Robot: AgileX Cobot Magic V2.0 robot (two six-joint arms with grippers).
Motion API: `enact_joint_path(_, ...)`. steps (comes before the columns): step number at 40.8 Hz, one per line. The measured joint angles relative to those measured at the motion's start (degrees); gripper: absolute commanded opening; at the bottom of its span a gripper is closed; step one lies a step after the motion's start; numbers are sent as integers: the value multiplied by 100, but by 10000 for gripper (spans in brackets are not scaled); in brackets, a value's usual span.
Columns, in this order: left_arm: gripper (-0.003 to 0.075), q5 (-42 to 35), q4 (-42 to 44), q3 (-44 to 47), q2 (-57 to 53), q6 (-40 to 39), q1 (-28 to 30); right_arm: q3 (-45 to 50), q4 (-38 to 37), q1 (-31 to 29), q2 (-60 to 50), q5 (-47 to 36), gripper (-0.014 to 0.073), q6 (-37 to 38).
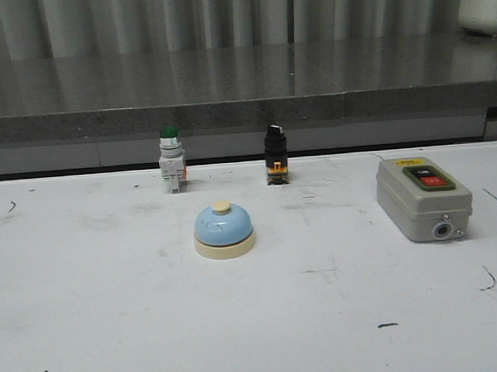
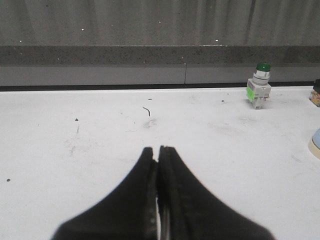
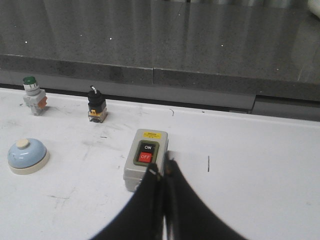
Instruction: Place and press bell with both arms
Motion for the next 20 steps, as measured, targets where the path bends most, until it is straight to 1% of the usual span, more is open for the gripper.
enact_joint_path(4,-20,-461,0,13,0,0,0,0,0,0,0,0,-59,0)
enact_joint_path(8,-20,-679,0,13,0,0,0,0,0,0,0,0,-59,0)
enact_joint_path(20,-20,-735,0,13,0,0,0,0,0,0,0,0,-59,0)
